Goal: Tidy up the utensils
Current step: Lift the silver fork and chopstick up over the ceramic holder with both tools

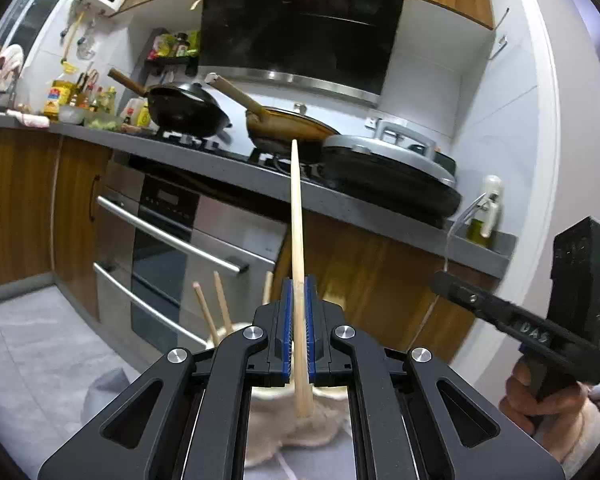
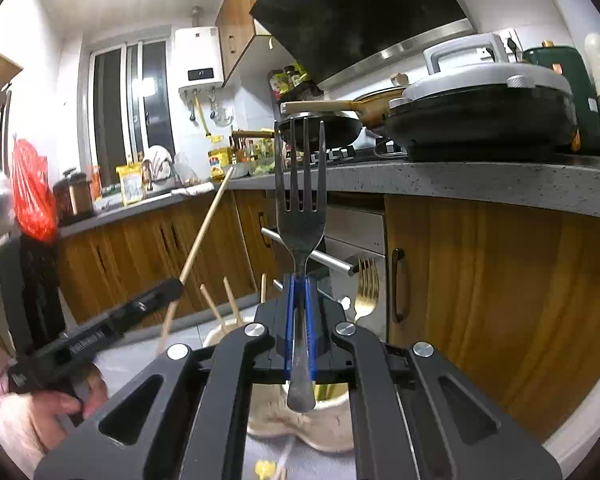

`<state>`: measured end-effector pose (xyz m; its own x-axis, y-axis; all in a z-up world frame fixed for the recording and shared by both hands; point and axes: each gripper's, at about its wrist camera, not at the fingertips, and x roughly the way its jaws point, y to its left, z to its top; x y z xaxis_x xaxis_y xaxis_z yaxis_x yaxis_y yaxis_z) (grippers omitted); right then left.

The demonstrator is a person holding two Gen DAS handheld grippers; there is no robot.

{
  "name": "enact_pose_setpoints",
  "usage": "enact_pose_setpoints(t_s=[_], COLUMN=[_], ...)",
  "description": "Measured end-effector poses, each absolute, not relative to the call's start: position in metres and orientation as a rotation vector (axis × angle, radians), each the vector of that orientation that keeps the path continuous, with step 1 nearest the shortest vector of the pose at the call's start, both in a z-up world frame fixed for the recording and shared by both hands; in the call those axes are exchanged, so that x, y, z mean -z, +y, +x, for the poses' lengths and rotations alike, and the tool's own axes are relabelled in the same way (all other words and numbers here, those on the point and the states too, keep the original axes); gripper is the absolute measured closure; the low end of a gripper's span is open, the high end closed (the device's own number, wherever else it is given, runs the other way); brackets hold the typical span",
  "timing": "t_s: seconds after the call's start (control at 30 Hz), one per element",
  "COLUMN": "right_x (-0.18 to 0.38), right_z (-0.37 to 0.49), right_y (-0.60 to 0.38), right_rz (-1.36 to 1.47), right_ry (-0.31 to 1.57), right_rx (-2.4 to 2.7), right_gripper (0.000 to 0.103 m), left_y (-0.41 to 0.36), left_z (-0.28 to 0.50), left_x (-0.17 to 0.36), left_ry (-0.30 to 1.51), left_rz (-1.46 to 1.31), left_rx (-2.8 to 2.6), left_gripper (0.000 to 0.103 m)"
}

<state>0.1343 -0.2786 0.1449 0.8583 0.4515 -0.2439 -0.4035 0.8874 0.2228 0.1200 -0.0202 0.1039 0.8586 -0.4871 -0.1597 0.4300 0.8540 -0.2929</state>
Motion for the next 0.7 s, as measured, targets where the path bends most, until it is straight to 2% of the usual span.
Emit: enact_pose_setpoints(t_s=[0.27, 0.7], right_x=[-0.129, -0.093], right_z=[0.167, 0.181], right_y=[-0.273, -0.270], right_rz=[0.205, 0.200], right_ry=[0.298, 0.352], right_rx=[-0.409, -0.387], right_gripper=[0.098, 0.098], left_y=[-0.029, -0.046], left_z=[0.159, 0.163], left_x=[-0.085, -0.055], left_ry=[0.216, 0.190], left_rz=[-0.252, -0.164], left_rx=[0.424, 0.380], left_gripper=[0.097, 0.097])
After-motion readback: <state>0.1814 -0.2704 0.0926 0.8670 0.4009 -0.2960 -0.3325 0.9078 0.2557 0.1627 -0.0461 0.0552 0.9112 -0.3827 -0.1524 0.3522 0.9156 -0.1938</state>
